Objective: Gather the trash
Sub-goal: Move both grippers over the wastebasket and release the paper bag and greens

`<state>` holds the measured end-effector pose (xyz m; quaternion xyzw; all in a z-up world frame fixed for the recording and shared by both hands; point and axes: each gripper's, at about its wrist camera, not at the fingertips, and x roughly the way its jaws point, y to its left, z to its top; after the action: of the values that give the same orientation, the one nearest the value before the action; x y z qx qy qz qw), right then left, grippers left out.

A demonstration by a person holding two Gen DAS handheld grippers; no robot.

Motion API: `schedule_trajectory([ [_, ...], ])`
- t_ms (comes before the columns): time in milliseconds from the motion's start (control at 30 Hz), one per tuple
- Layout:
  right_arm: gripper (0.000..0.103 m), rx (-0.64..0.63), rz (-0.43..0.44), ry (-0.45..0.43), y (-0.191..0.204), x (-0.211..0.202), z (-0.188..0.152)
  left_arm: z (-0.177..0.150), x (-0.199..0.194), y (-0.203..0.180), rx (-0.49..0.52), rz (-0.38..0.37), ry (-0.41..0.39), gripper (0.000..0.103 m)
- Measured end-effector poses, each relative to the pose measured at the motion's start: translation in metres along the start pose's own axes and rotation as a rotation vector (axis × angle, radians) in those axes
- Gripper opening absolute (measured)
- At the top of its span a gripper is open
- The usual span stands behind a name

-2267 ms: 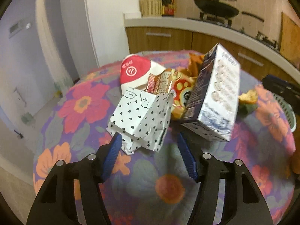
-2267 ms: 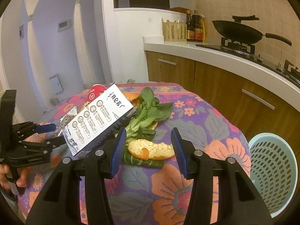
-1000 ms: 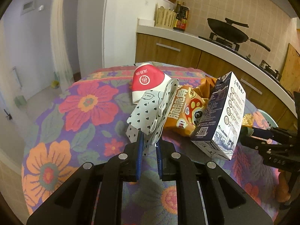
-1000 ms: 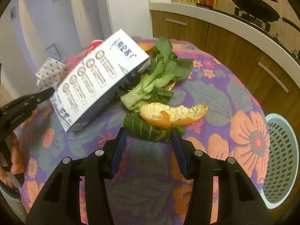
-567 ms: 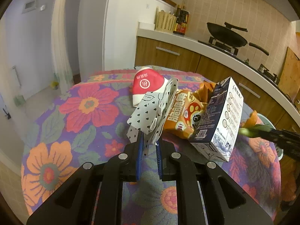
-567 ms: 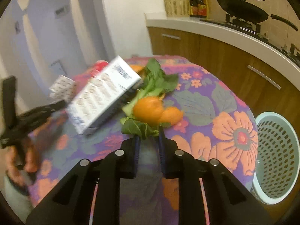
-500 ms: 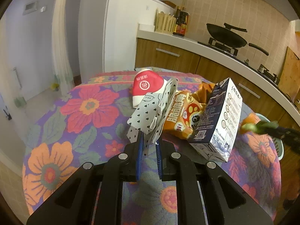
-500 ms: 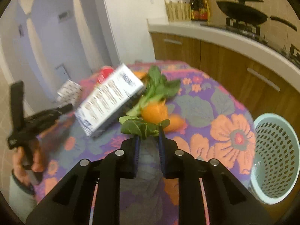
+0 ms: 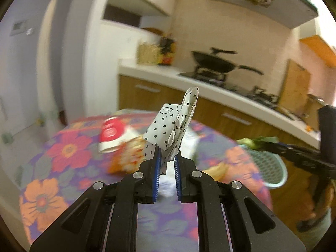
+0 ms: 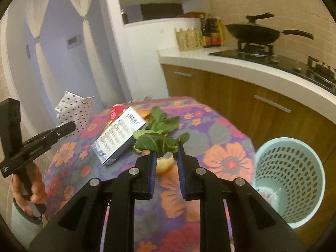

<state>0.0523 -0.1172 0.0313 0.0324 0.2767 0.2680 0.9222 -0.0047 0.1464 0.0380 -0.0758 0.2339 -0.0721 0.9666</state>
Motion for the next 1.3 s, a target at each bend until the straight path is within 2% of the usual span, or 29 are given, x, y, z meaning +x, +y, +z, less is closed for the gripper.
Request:
schedule_trajectory([
  [300, 0.016, 0.125, -0.122, -0.087, -0.082, -0.045, -0.006, 0.016, 0.036, -0.108, 0.143, -0.14, 0.02, 0.011],
  [533, 0.016, 0.296, -0.215, -0.099, -0.166, -0.069, -0.032, 0.009, 0.09, -0.194, 0.242, -0.24, 0.104, 0.011],
  [733, 0.016, 0.471, -0.259, -0.05, -0.236, -0.068, -0.065, -0.003, 0.15, -0.255, 0.287, -0.308, 0.218, 0.011],
  [833, 0.017, 0.515, -0.278, -0.008, -0.255, -0.059, -0.076, -0.01, 0.173, -0.272, 0.296, -0.328, 0.268, 0.011],
  [967, 0.018, 0.551, -0.301, 0.093, -0.269, -0.036, -0.091, -0.022, 0.199, -0.287, 0.305, -0.335, 0.326, 0.011],
  [1200, 0.019, 0.579, -0.291, 0.139, -0.281, -0.016, -0.102, -0.035, 0.229, -0.298, 0.314, -0.331, 0.394, 0.011],
  [1300, 0.025, 0.596, -0.284, 0.143, -0.287, -0.014, -0.104, -0.036, 0.239, -0.304, 0.315, -0.326, 0.407, 0.011],
])
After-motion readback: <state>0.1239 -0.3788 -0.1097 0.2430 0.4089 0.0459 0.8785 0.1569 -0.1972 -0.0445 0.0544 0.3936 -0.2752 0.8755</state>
